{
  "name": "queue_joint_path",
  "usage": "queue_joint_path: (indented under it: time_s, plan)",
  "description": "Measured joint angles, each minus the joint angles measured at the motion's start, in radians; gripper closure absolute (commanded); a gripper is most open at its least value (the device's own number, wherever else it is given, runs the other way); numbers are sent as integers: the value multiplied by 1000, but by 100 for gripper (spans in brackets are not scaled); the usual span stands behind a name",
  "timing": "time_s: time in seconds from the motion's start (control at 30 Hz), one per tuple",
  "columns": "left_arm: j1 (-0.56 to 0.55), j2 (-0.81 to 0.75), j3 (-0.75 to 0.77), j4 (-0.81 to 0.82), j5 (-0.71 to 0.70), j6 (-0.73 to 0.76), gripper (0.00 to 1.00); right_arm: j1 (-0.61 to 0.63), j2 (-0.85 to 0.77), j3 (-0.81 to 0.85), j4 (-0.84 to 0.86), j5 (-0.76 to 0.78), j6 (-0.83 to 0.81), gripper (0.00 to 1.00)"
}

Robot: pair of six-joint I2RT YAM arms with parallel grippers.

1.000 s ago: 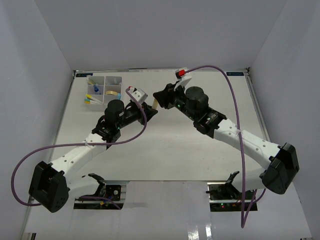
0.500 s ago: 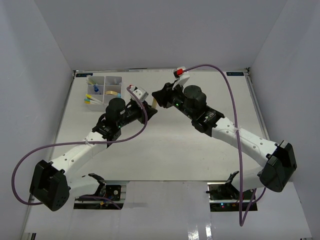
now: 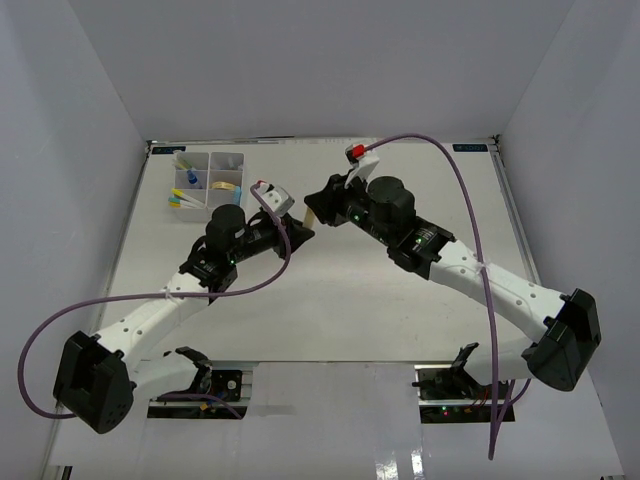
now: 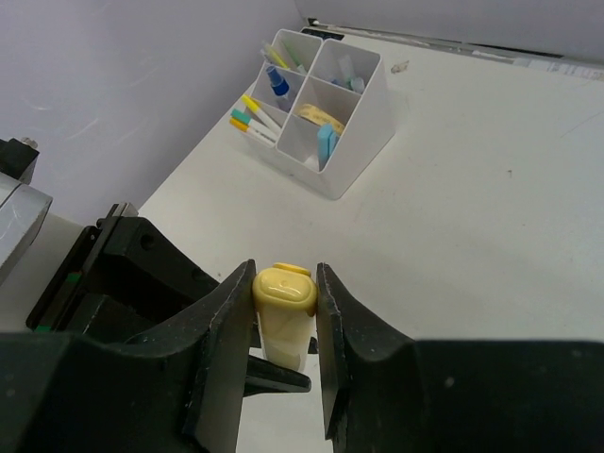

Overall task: Sort the stationery into containers
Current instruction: Close the pen cap on the pen, then place the pen in the storage box.

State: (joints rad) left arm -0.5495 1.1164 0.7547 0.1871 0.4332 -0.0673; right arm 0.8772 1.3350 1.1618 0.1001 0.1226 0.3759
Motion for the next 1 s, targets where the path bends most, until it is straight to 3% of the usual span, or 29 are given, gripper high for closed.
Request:
queue_joint_path:
  time_s: [0.23,0.63,0.87,1.0]
  plan:
    - [2,-69,-97,34,31,13,100,28,-24,-36,-34,-16,19,60]
    - [16,-107,-143,291,16,-11,100,55,0,-110,-288,-46,33,47]
    - [10,-107,-143,311,10,-12,100,55,-15,-109,-299,-3,15,24]
    - [10,-106,-143,310,3,-12,100,54,-66,-111,-312,25,-19,18]
